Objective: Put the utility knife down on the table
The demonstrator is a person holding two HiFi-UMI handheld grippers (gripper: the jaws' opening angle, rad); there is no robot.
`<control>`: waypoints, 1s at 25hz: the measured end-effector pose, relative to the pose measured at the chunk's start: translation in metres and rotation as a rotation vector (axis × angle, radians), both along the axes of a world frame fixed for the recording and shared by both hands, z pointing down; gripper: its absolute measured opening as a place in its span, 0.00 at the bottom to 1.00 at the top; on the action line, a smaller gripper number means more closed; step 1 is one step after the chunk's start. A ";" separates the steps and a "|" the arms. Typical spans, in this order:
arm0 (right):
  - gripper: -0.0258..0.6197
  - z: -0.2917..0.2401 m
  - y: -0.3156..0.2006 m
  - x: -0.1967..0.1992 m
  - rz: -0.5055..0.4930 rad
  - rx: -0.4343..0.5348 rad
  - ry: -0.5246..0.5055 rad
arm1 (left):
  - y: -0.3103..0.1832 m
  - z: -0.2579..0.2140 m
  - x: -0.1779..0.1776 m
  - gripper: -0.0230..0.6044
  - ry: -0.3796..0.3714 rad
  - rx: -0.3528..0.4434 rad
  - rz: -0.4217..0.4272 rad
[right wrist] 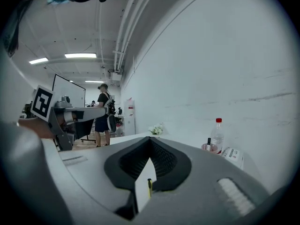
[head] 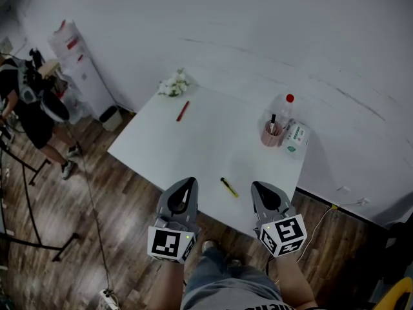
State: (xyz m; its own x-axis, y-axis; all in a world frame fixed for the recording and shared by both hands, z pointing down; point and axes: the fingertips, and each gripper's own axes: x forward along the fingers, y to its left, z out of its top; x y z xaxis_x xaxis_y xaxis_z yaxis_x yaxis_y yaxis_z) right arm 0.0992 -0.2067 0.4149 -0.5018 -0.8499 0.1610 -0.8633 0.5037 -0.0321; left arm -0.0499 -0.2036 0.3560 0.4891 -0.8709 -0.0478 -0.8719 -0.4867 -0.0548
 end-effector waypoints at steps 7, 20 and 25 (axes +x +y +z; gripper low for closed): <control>0.04 -0.020 0.015 0.007 0.010 0.050 -0.018 | 0.011 -0.003 0.005 0.04 0.002 0.009 0.006; 0.04 -0.045 0.034 0.019 0.046 0.118 -0.059 | 0.025 -0.009 0.010 0.04 0.001 0.023 0.014; 0.04 -0.053 0.040 0.020 0.045 0.138 -0.076 | 0.029 -0.010 0.010 0.04 0.001 0.023 0.014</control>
State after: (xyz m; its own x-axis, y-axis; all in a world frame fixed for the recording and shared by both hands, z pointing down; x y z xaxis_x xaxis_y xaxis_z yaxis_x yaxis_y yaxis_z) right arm 0.1189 -0.1669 0.3624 -0.4689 -0.8833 0.0039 -0.8829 0.4685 -0.0318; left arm -0.0396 -0.1750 0.3456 0.5011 -0.8627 -0.0687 -0.8651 -0.4973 -0.0652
